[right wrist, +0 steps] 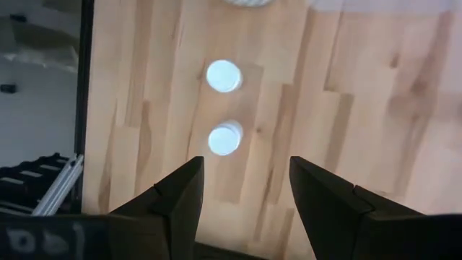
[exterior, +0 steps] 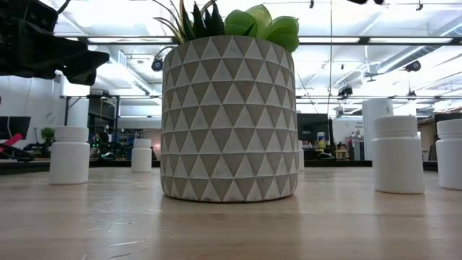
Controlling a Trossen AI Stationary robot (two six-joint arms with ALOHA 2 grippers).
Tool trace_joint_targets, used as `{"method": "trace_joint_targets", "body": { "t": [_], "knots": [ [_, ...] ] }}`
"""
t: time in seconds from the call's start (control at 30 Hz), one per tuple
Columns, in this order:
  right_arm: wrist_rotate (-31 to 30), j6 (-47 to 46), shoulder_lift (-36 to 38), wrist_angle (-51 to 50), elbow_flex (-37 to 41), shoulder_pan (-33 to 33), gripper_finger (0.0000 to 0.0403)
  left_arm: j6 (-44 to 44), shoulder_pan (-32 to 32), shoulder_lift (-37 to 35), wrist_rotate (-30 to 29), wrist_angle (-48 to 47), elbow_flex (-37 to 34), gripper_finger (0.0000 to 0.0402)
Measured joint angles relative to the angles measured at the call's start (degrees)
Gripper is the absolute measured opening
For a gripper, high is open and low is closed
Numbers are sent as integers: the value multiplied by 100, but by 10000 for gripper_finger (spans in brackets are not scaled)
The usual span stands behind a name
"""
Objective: Pick and place pill bottles into a basket
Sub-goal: Put the white pill bottle into the transparent bin
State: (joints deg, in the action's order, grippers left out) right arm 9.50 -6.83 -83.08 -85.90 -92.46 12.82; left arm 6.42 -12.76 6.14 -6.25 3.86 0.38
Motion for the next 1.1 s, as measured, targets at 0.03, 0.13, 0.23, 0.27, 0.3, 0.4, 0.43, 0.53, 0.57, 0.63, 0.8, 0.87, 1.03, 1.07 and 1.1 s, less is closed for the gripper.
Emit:
{"method": "trace_joint_targets", "body": {
  "t": [0.03, 0.13, 0.23, 0.27, 0.3, 0.4, 0.43, 0.53, 0.57, 0.63, 0.8, 0.87, 1.03, 1.07, 1.1],
  "knots": [
    [0, -95, 55, 165, 183, 68, 194, 0, 1, -1, 0, 0, 2, 203],
    [-2, -367, 174, 628, 644, 247, 194, 0, 1, -1, -1, 0, 0, 203],
    [-47, -600, 225, 969, 1036, 409, 194, 0, 0, -1, -1, 0, 2, 203],
    [-46, -639, 226, 1016, 1145, 457, 194, 0, 1, 1, 1, -2, 2, 203],
    [-50, -655, 229, 1043, 1260, 509, 194, 1, -1, -1, -1, -2, 1, 203],
    [-50, -654, 230, 1070, 1637, 656, 194, 0, 1, -1, -1, -2, 2, 203],
    [-50, -656, 230, 1115, 1779, 700, 194, 2, 1, 1, -1, -2, 0, 203],
    [-46, -697, 228, 1265, 2182, 761, 194, 0, -1, 0, 0, -2, 1, 203],
    [-48, -769, 228, 1349, 2313, 761, 194, 0, -1, 0, -1, -2, 1, 203],
    [-44, -975, 227, 1576, 2556, 757, 194, 1, 0, 1, 0, -2, 0, 203],
    [10, -1341, 235, 1974, 2830, 757, 196, 0, -1, -1, 1, -2, 0, 203],
    [17, -1422, 235, 2059, 2878, 758, 204, 2, 1, -1, -1, -2, 0, 203],
    [152, -1468, 241, 2349, 3005, 756, 253, 0, 0, 1, 1, -3, 1, 203],
    [164, -1417, 241, 2376, 3038, 758, 265, 0, -1, 1, 1, -2, 0, 203],
    [162, -1373, 240, 2391, 3070, 760, 277, 0, 1, 0, 0, -3, 1, 203]
  ]
}}
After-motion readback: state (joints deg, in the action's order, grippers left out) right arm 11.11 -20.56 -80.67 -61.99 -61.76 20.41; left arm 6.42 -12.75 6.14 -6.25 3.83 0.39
